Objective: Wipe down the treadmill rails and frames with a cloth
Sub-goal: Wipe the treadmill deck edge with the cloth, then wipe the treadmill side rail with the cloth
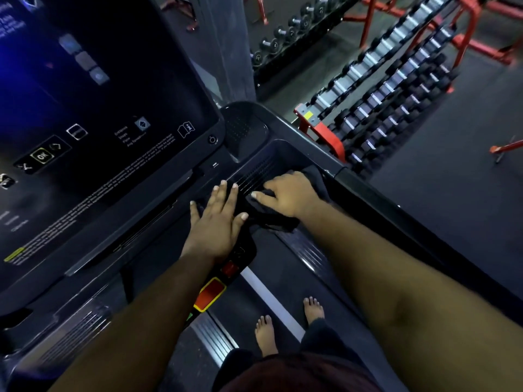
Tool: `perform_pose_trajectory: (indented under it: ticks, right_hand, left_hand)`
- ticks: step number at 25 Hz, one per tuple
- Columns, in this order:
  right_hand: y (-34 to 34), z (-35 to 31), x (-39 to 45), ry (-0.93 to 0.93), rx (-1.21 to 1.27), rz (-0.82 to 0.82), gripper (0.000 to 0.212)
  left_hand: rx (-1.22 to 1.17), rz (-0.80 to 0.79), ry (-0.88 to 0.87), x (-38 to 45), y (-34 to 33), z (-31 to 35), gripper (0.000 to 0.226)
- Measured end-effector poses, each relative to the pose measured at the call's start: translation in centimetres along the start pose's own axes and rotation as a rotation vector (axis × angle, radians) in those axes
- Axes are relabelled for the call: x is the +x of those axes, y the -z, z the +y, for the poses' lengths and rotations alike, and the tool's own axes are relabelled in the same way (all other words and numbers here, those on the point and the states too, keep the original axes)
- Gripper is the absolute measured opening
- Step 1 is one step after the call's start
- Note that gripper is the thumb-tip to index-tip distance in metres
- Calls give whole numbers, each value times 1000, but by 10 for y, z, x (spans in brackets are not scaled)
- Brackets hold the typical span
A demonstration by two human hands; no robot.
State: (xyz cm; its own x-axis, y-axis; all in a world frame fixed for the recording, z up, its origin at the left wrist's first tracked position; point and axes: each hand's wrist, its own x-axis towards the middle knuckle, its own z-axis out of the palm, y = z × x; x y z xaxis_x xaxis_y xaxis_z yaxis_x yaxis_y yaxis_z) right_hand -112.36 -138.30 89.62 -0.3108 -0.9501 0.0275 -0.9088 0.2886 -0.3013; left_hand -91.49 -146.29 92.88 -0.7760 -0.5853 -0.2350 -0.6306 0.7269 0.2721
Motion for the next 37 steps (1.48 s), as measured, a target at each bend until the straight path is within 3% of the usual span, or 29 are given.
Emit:
perform_pose_trajectory:
  ticks: [3,6,9,11,14,16,17,19,20,25,28,31,34,37]
  right_hand:
    - [-37,-30,-55,-122,11,154,67]
    - [-31,-29,-70,-41,-37,34,73]
    - [12,-27,-50,19,-145,-115,58]
    - [23,-32,-54,-1,-59,-18,41]
    - [15,-45,-103,-193,274,179,35]
    - [15,-51,-141,-312,449,289,31]
    - [20,-50,-158,-366,541,329,28]
    - [38,-44,-191,-430,709,385,25]
    - [47,-38,-210,-435,752,395,27]
    - [86,23,-319,-380,840,177,64]
    - [103,68,-377,-527,1024,67,52]
    - [116,119,-416,-563,826,221,42]
    - [138,169,-427,-581,626,296,50]
    - [149,193,-421,-596,152,307,64]
  left_hand:
    - [-12,-14,-7,-1,1,-3,87]
    - [2,-36,-16,-2,3,-1,96]
    - [68,-17,-40,-5,8,-1,98]
    - [124,42,-87,-11,11,3,92]
    - [58,138,-139,-27,6,19,92]
    - [-183,132,-151,-38,-6,42,96]
    - [-434,57,-156,-47,-10,60,91]
    - [-992,-143,-185,-68,-16,100,63]
    - [-1153,-207,-189,-78,-21,120,50]
    - [-1368,-300,-147,-91,-64,208,43]
    - [-1384,-282,-73,-100,-92,275,51]
    - [-1433,-228,-52,-111,-119,336,61]
    - [-1421,-84,-14,-111,-132,389,58]
    - [-1096,102,25,-98,-144,419,54]
